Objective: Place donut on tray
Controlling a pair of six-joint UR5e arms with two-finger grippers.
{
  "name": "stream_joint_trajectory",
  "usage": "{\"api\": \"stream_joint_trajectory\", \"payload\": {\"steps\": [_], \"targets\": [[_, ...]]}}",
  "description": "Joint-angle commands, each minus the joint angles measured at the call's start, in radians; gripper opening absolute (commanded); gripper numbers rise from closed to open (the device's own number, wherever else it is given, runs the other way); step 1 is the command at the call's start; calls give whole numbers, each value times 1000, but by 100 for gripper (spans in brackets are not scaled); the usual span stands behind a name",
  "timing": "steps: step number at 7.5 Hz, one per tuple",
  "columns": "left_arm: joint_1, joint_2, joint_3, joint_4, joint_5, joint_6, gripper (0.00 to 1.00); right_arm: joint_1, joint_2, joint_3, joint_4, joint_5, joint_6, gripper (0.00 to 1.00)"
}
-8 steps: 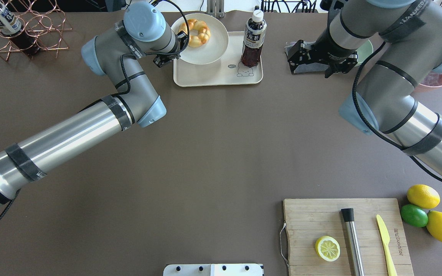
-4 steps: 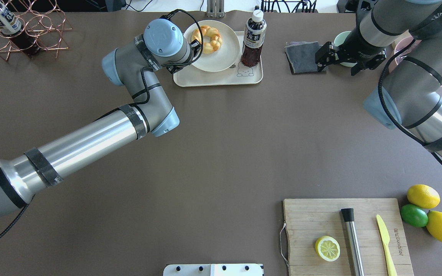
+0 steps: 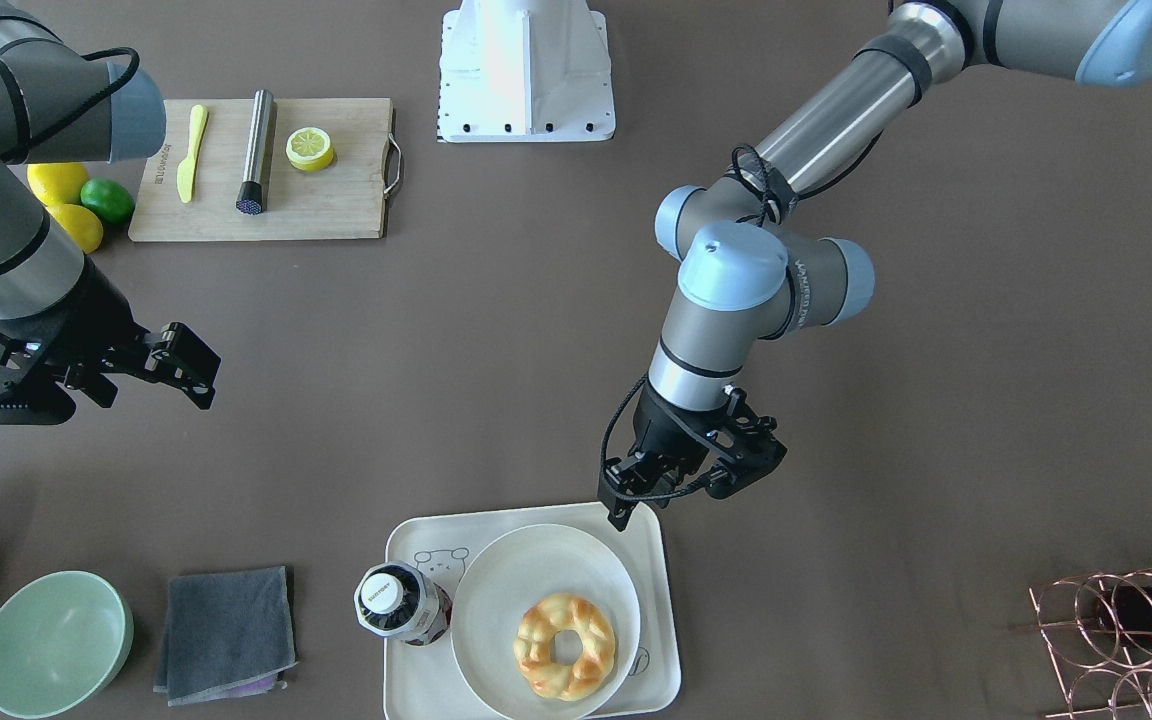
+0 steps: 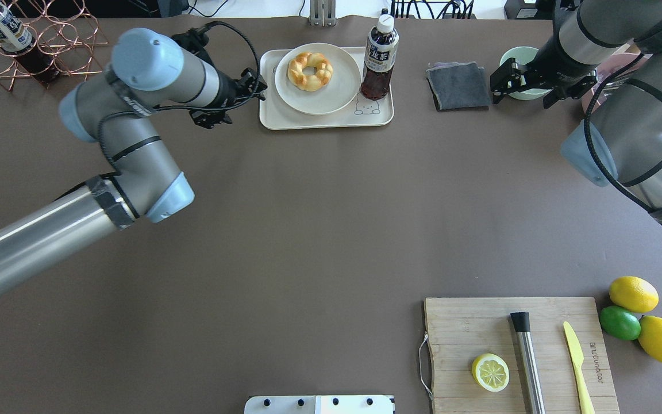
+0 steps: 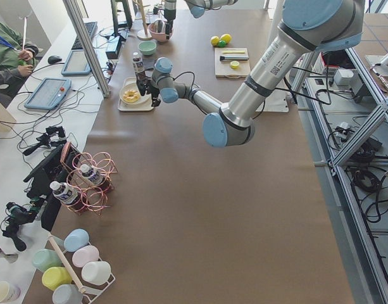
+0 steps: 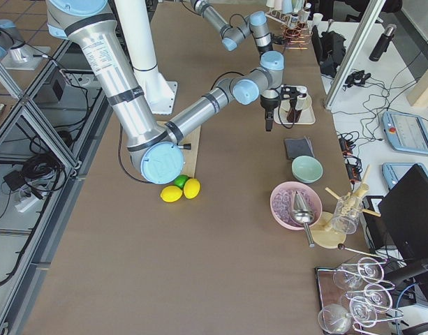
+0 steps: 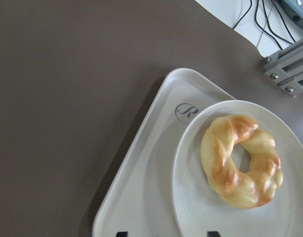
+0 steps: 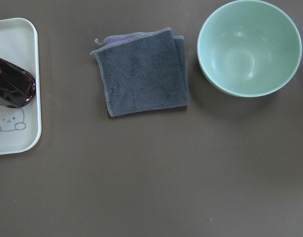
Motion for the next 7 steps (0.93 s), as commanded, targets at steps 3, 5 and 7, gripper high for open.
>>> {"api": "stream_joint_trajectory", "payload": {"steps": [3, 5, 7], "targets": [[-218, 553, -633, 356, -247, 576, 99, 226, -118, -95, -10, 83, -413, 100], [-408, 713, -589, 361, -300, 1092, 99, 362, -177, -151, -59, 80, -700, 100], [-606, 735, -456, 385, -408, 1434, 99, 468, -204, -160, -165, 69, -913, 100]]}}
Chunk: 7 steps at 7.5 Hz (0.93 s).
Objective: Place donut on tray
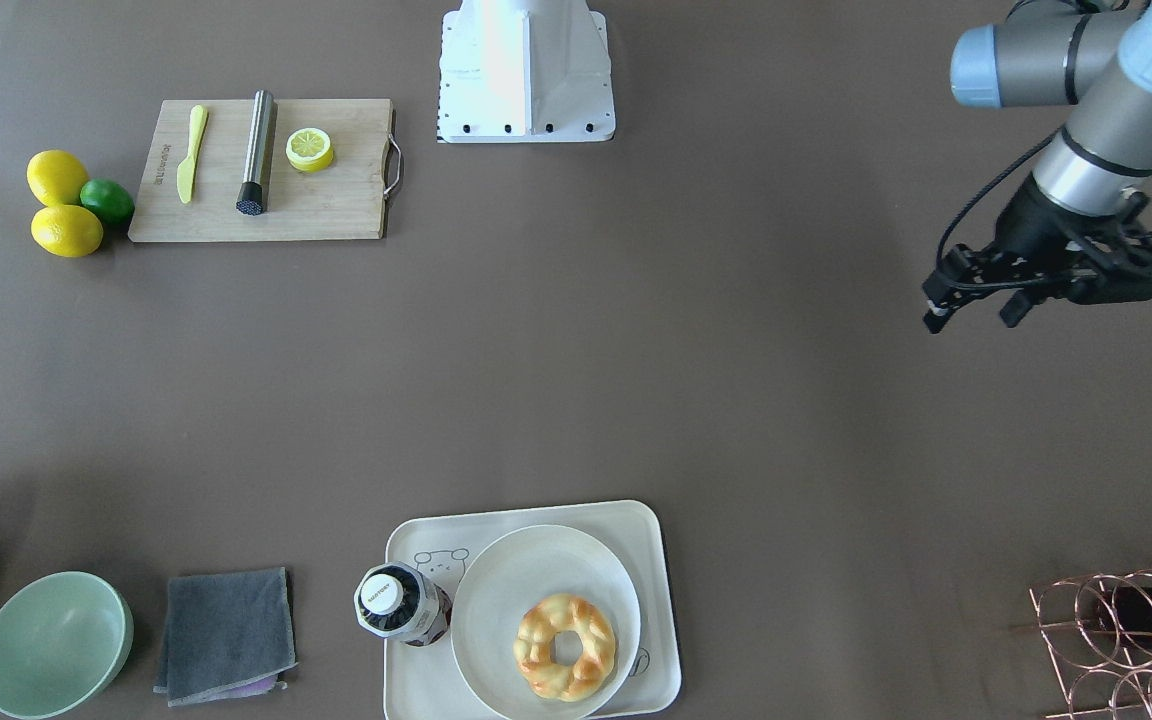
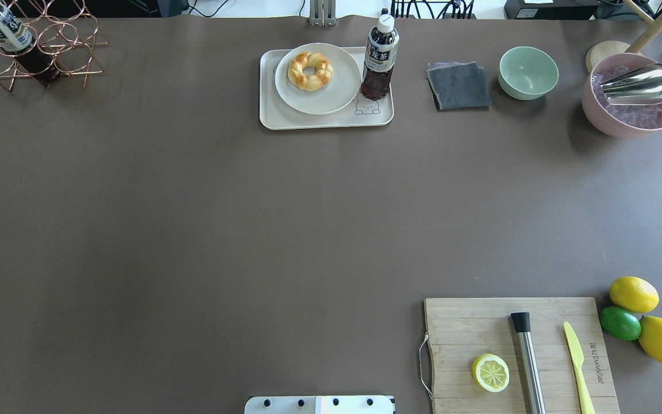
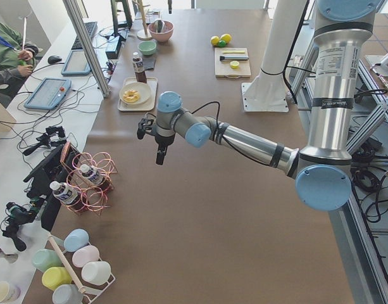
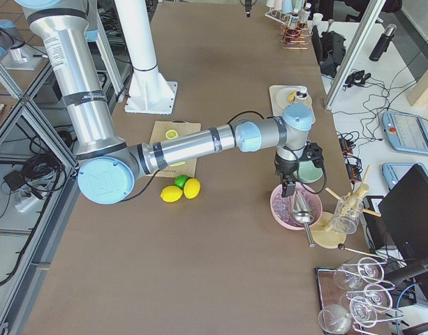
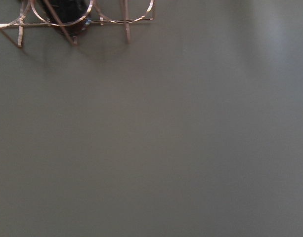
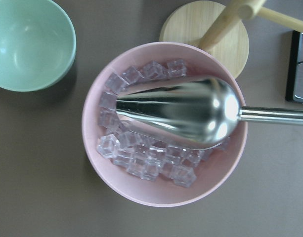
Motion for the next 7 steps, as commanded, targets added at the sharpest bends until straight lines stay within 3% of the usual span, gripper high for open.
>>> {"api": "stream_joint_trajectory", "payload": {"steps": [1, 3, 5, 7], "targets": [[-223, 39, 98, 91, -68, 442, 99, 141, -58, -18, -97, -8, -257, 100], [-360, 35, 93, 290, -105, 677, 99, 194, -120, -41, -88, -11, -333, 100], [-412, 99, 109, 306, -104, 723, 99, 203, -163, -41, -87, -8, -331, 100], [-408, 93, 155, 319, -106, 724, 99, 206, -166, -51, -87, -8, -319, 100]]}}
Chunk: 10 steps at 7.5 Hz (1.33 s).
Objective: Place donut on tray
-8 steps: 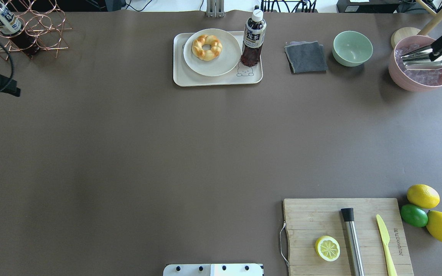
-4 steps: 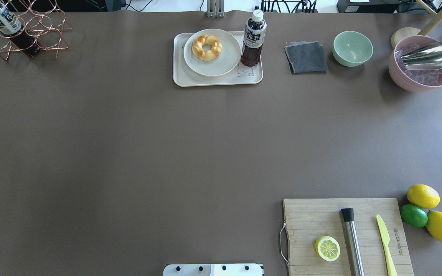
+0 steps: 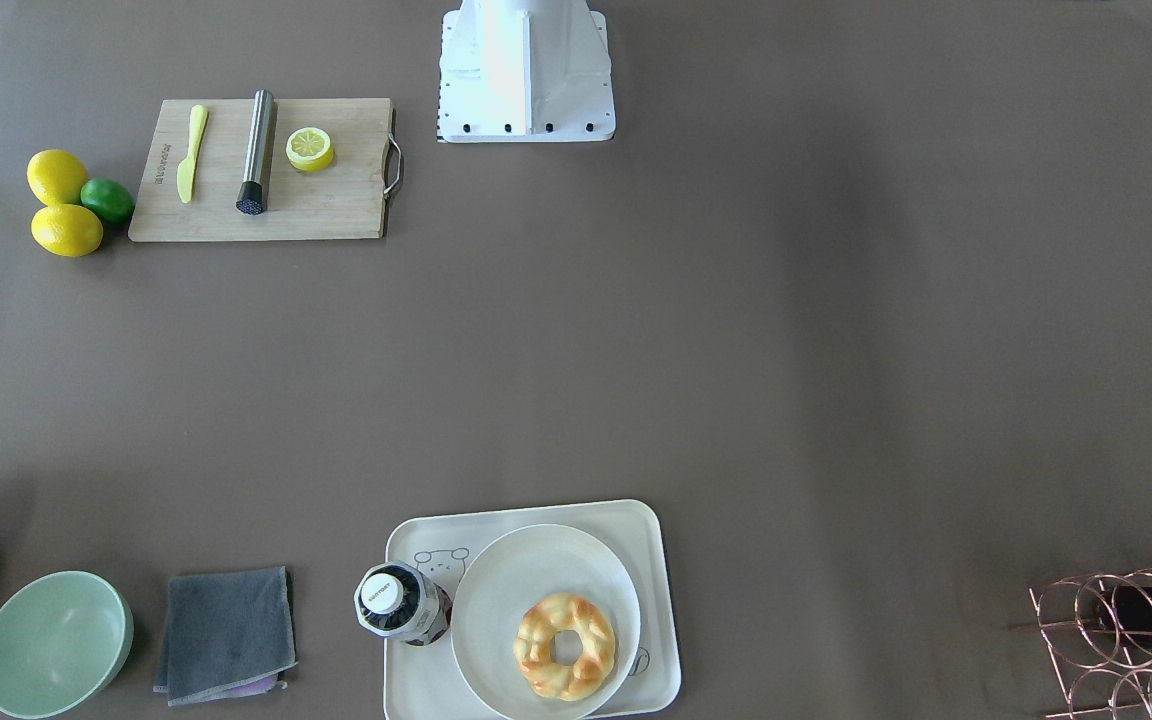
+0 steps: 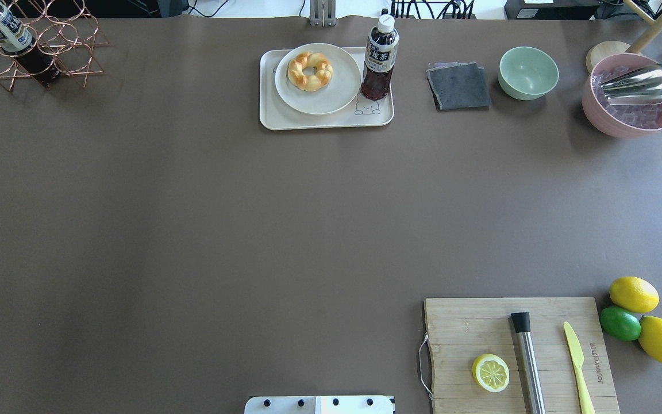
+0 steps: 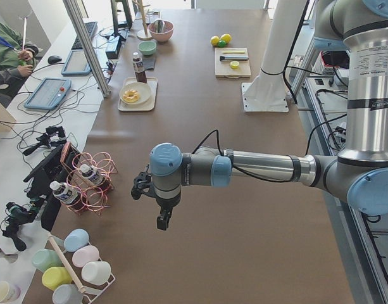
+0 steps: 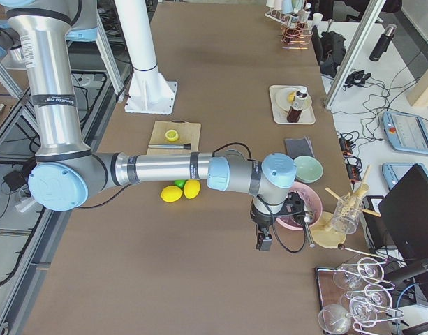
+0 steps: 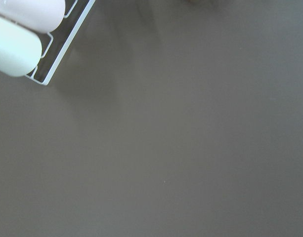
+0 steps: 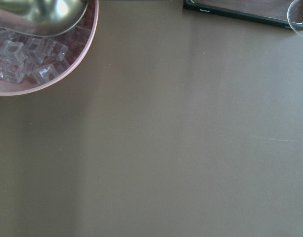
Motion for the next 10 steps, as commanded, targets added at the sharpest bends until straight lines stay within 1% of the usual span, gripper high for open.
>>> {"api": "stream_joint_trajectory", "payload": {"steps": [1, 3, 10], "targets": [[-6, 13, 24, 6, -39, 1, 99, 2, -15, -14, 0, 9, 8, 100], [-2, 4, 34, 3, -40, -71, 99, 2, -18, -12, 0, 11, 6, 100], [-5, 8, 24, -1, -45, -70, 99, 2, -18, -5, 0, 11, 6, 100]]}}
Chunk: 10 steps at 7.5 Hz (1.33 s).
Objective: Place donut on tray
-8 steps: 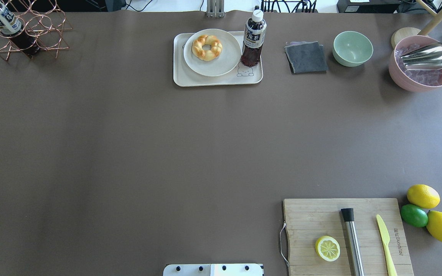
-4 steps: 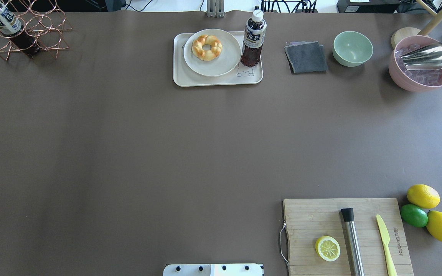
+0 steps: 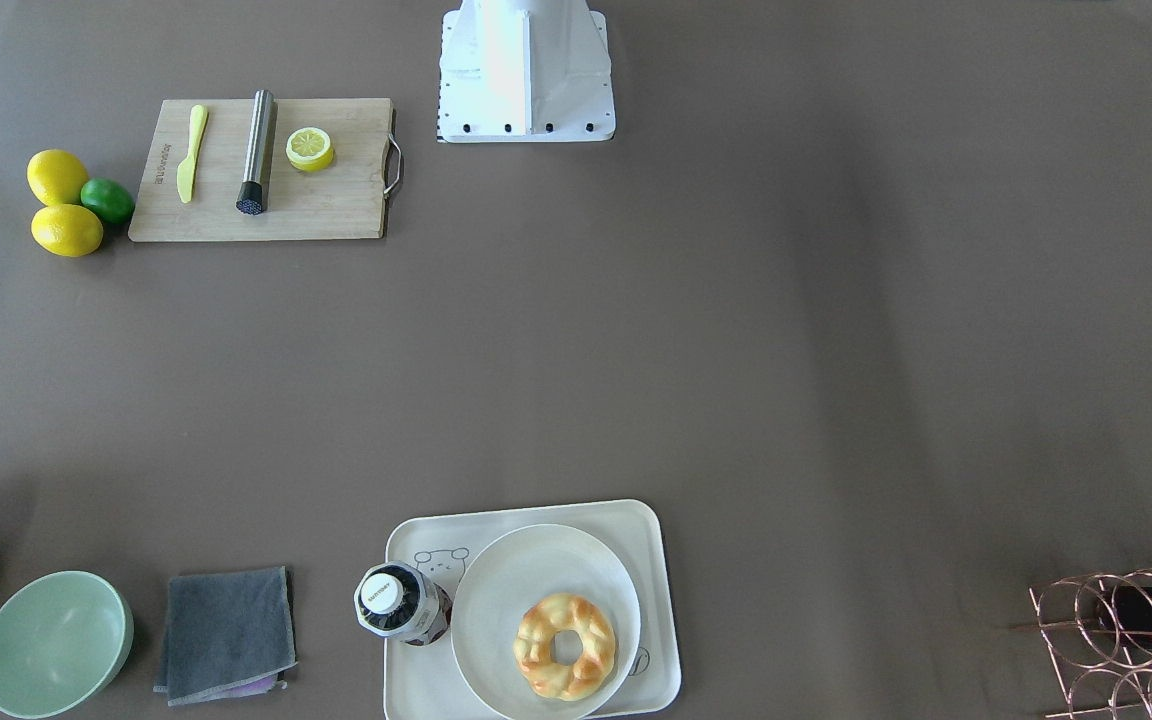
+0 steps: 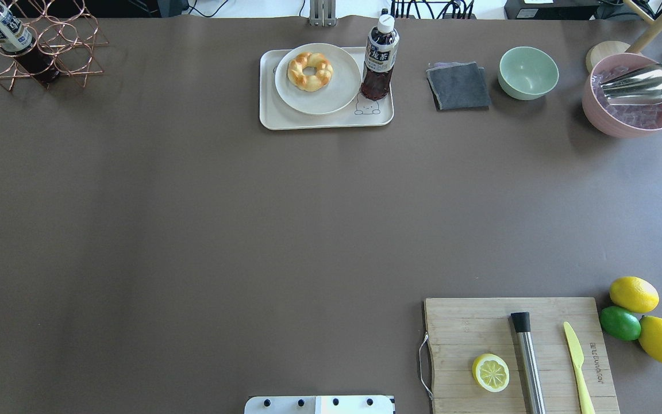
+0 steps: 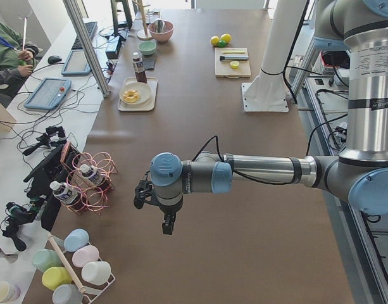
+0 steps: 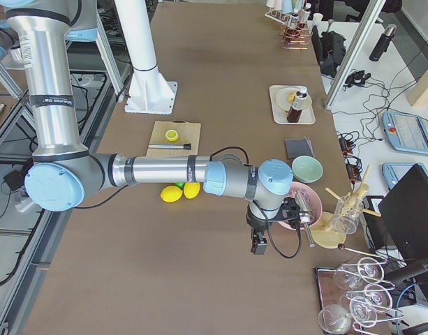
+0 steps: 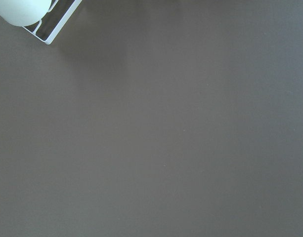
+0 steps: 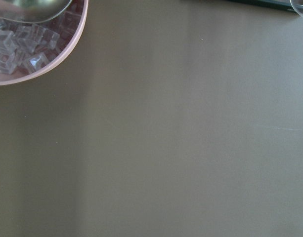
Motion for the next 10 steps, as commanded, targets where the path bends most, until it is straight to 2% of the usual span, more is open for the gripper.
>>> {"api": "stream_joint_trajectory", "payload": {"steps": [1, 5, 10], "targets": [[-1, 0, 0, -21, 4, 6, 99, 0, 0, 1, 0, 0, 0, 100], [-4, 23, 8, -202, 8, 3, 99, 0, 0, 2, 6, 0, 0, 100], [-23, 27, 30, -215, 7, 1, 99, 0, -3, -7, 44, 0, 2, 100]]}}
